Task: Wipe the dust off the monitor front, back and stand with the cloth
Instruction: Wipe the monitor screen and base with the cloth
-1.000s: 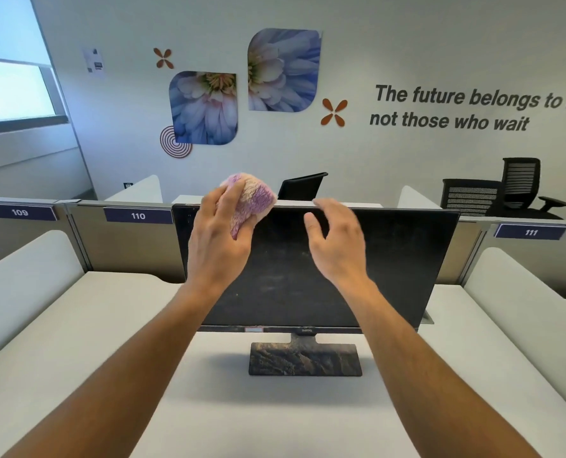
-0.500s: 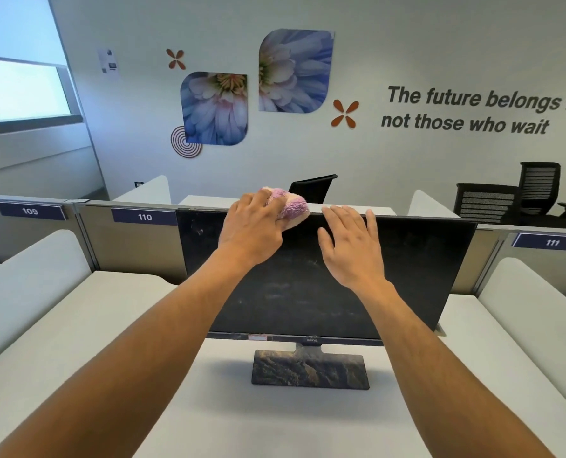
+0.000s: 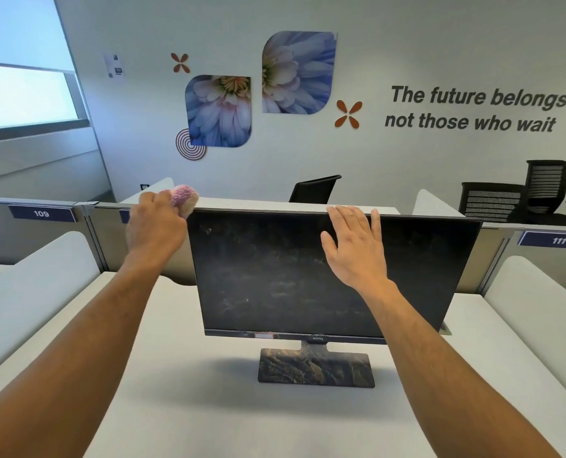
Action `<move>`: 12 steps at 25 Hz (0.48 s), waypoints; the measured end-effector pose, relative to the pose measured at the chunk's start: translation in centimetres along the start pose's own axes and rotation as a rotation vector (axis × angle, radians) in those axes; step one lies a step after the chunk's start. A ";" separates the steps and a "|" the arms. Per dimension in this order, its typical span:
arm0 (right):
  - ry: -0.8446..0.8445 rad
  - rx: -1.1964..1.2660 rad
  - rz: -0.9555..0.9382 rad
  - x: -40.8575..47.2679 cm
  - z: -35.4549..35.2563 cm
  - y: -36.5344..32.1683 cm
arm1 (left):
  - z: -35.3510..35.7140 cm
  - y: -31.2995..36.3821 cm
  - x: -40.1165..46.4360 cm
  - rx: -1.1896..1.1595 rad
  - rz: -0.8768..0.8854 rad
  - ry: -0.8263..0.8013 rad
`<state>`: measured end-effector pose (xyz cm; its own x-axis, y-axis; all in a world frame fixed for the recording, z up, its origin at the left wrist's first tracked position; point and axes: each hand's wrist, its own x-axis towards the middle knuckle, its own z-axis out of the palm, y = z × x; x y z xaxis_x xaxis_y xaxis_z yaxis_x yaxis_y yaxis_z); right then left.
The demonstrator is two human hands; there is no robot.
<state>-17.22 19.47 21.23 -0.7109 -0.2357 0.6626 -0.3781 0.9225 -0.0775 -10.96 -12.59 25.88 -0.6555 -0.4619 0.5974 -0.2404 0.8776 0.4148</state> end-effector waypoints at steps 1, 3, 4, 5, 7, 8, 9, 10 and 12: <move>-0.001 -0.005 0.000 0.0 0.0 0.1 | -0.1 -0.1 -0.1 -0.040 -0.022 0.051; -0.006 -0.020 -0.013 0.0 0.0 0.0 | -0.3 0.8 -0.4 -0.103 0.029 0.139; -0.009 -0.025 -0.015 0.0 0.1 -0.1 | -0.1 1.6 -0.6 -0.138 0.098 0.150; -0.008 -0.028 -0.013 0.1 0.1 -0.2 | 0.1 2.7 -0.8 -0.170 0.194 0.118; -0.004 -0.029 -0.007 0.0 0.1 0.0 | 1.2 4.8 -1.9 -0.122 0.400 -0.014; -0.004 -0.033 -0.010 -0.1 0.1 0.1 | 1.8 5.2 -2.6 -0.057 0.458 -0.054; -0.002 -0.043 -0.020 -0.1 0.1 0.3 | 2.3 5.2 -3.0 -0.009 0.466 -0.049; 0.002 -0.053 -0.032 -0.2 0.1 0.5 | 2.5 4.8 -3.1 0.010 0.428 -0.014; 0.006 -0.054 -0.040 -0.1 0.2 0.5 | 2.4 3.7 -2.6 0.012 0.295 0.025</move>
<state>-17.43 19.86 20.95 -0.6920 -0.2707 0.6692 -0.3732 0.9277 -0.0106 -11.83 -7.82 24.23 -0.6805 -0.1893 0.7079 -0.0505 0.9759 0.2124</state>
